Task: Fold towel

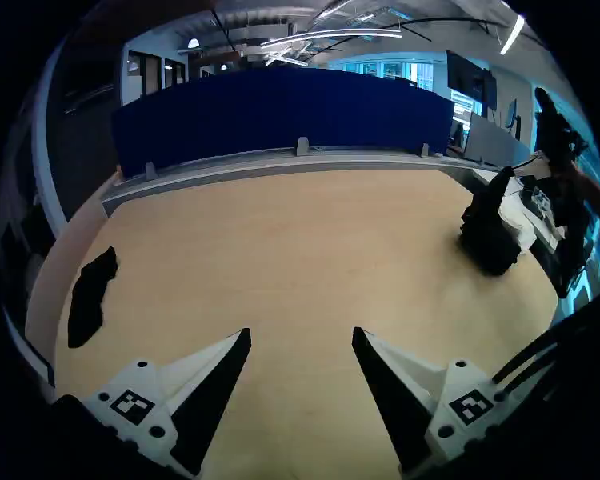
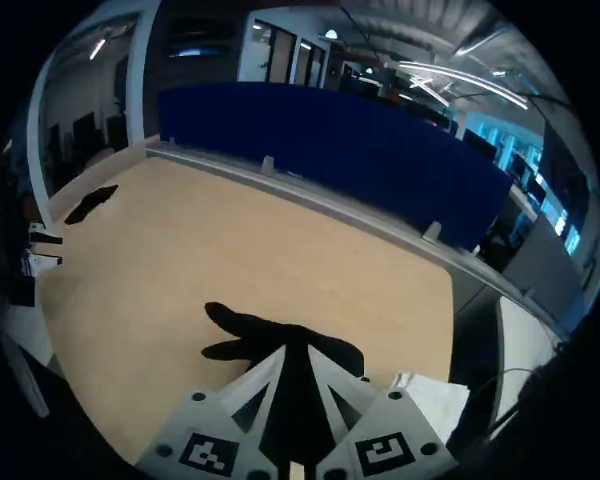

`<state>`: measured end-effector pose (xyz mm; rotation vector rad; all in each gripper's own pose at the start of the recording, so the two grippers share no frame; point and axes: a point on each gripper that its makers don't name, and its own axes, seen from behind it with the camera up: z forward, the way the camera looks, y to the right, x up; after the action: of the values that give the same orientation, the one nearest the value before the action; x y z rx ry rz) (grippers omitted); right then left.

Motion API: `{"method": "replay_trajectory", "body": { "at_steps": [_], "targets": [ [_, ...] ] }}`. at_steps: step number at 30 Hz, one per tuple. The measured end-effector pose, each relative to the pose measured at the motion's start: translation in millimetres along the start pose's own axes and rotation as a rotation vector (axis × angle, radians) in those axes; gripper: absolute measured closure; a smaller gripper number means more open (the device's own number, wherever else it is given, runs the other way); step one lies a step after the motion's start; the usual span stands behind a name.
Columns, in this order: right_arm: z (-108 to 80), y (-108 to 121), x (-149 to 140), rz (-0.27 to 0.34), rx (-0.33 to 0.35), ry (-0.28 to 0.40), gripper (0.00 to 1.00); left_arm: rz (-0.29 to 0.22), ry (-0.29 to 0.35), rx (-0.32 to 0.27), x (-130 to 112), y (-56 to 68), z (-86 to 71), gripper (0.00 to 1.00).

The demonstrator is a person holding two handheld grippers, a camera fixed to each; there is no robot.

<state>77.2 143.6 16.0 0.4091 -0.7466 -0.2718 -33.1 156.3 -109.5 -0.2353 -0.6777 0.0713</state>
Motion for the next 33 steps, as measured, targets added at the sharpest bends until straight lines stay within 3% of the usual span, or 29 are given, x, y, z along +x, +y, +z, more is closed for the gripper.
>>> {"method": "replay_trajectory", "body": {
  "at_steps": [12,33],
  "targets": [
    [-20.1,7,-77,0.073,-0.052,-0.079,0.96,0.022,-0.005,-0.015,-4,3.5,-4.2,0.06],
    [-4.6,12,-172,0.209,-0.112,-0.183,0.96,0.039,-0.013,-0.011,-5,8.5,-7.8,0.06]
  ]
}}
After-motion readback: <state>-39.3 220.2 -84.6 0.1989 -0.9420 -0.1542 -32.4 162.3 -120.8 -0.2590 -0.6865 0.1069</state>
